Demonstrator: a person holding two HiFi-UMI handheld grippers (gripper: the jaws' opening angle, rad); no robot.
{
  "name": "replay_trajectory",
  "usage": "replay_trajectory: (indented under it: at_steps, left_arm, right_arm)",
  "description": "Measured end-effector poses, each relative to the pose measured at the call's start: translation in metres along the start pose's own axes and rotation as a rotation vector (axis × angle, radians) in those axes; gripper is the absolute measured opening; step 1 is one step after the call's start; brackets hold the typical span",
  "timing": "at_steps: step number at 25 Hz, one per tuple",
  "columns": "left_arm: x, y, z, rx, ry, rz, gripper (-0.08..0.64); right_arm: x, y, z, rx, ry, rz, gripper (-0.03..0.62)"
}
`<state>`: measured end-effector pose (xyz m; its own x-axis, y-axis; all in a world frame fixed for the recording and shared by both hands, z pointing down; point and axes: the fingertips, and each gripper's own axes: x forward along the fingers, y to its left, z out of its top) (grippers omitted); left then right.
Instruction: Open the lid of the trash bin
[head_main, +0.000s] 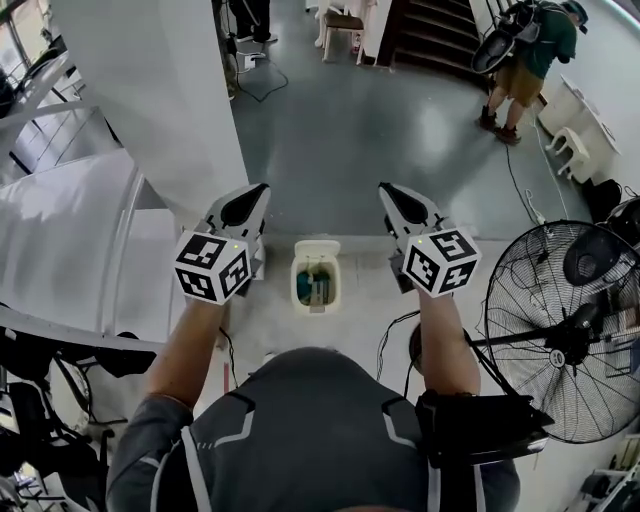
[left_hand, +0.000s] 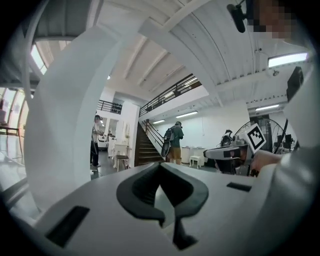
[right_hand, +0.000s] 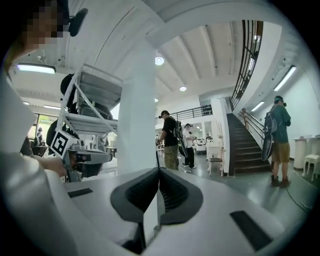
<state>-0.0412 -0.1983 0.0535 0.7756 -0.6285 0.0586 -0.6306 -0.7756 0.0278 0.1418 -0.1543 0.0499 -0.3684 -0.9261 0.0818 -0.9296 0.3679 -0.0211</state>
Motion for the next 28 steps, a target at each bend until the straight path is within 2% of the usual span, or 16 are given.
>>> replay_trajectory:
  at_steps: [6, 13, 20, 28]
  left_arm:
    - [-0.009, 0.001, 0.008, -0.014, -0.044, 0.091, 0.009]
    - [-0.018, 0.003, 0.012, -0.014, -0.049, 0.107, 0.009]
    - [-0.021, 0.002, 0.014, 0.020, -0.033, 0.136, 0.009]
    - [-0.022, 0.007, 0.013, 0.019, -0.029, 0.145, 0.009]
  right_arm:
    - [-0.008, 0.001, 0.005, -0.022, -0.009, -0.014, 0.028]
    - [-0.013, -0.005, 0.009, -0.047, -0.013, -0.050, 0.026]
    - [-0.011, -0.003, 0.017, -0.068, -0.029, -0.049, 0.026]
    - [-0.005, -0.001, 0.019, -0.073, -0.029, -0.048, 0.026]
